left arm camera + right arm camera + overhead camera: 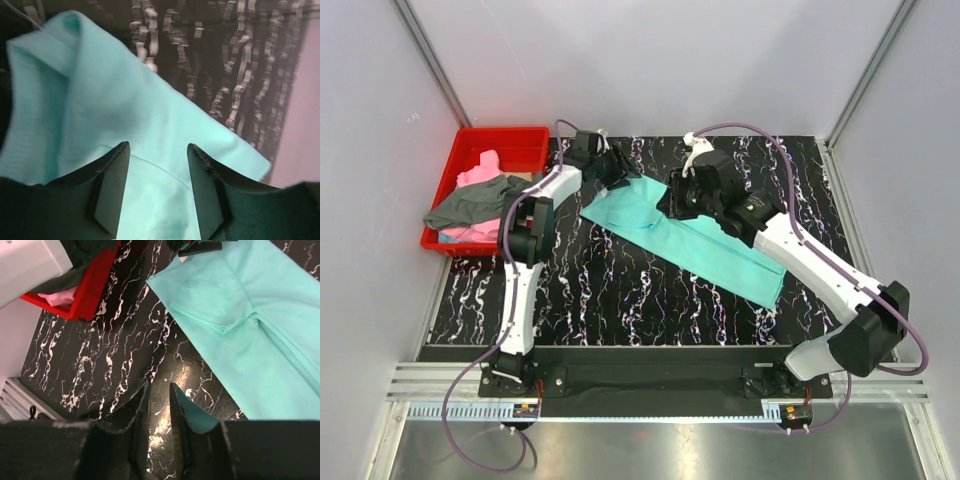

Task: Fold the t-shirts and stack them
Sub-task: Fold the tshirt

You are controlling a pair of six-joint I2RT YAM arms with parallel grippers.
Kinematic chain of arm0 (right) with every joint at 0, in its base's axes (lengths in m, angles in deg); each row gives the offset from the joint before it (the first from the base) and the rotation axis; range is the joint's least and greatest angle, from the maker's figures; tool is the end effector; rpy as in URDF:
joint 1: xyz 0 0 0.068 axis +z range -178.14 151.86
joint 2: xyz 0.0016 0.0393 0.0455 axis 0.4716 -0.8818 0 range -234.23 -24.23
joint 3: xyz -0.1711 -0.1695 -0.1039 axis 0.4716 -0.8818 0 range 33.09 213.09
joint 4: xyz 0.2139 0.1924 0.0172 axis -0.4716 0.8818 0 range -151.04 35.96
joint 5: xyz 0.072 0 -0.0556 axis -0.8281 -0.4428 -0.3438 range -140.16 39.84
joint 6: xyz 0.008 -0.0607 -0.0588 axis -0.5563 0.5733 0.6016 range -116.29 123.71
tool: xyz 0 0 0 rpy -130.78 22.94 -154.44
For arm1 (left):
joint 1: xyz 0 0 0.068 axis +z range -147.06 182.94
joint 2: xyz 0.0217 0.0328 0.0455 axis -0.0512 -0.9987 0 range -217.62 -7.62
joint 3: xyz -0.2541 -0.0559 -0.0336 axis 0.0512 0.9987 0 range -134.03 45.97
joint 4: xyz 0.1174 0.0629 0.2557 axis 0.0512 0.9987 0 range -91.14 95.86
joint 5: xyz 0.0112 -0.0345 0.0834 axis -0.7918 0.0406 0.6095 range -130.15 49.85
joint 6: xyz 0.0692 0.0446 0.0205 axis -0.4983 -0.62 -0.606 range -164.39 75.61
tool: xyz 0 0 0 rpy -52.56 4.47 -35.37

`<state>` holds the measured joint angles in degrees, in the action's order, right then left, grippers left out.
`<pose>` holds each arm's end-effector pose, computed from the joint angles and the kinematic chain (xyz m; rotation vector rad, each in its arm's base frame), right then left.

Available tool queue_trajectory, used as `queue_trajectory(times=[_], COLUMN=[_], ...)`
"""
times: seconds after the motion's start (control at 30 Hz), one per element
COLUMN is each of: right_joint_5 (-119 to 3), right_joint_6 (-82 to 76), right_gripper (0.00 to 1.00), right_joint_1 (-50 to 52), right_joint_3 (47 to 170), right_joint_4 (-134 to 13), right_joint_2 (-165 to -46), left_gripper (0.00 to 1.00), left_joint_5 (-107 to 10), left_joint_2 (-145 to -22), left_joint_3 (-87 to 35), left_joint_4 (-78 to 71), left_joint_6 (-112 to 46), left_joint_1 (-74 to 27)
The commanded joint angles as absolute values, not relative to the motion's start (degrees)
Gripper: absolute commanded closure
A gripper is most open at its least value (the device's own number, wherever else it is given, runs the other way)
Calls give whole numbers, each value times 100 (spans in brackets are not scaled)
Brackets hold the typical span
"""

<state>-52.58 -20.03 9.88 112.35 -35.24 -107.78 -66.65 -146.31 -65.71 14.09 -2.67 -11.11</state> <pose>0.3110 0.2471 0.3300 -0.2960 2.1518 0.6818 0.5597 -0.1743 0.1153 -0.3342 2.4130 -1.0061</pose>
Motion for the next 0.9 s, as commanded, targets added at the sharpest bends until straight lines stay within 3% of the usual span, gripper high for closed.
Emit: queue_trajectory(times=[0.0,0.17,0.4,0.5,0.53,0.63,0.87], right_joint_5=[-4701,-4551,-4244,-4112,-4076,-3980,-3935], right_joint_6=[-1808,-1878,-1835,-1800,-1782,-1764,-1852], right_gripper=[72,72,75,81,85,87,87], right_joint_1=[974,966,966,966,966,966,966], right_joint_3=[11412,11474,11588,11614,11623,11623,11562], right_joint_4=[-3099,-2888,-2474,-2308,-2264,-2132,-2000], right_joint_2=[-10537,-9984,-9218,-8901,-8831,-8620,-8339], left_gripper=[45,44,48,62,72,88,100], left_joint_5=[-7399,-7162,-6793,-6661,-6608,-6370,-5801], left_joint_2=[-13642,-12287,-11757,-11923,-12055,-12423,-13136], left_joint_3=[-6174,-4818,-3744,-3779,-3814,-3963,-4263], left_joint_4=[301,-105,-527,-465,-378,-202,545], left_joint_6=[-9,-62,114,149,166,237,272], left_joint_1=[-1288,-1701,-2904,-3615,-3739,-4170,-4628])
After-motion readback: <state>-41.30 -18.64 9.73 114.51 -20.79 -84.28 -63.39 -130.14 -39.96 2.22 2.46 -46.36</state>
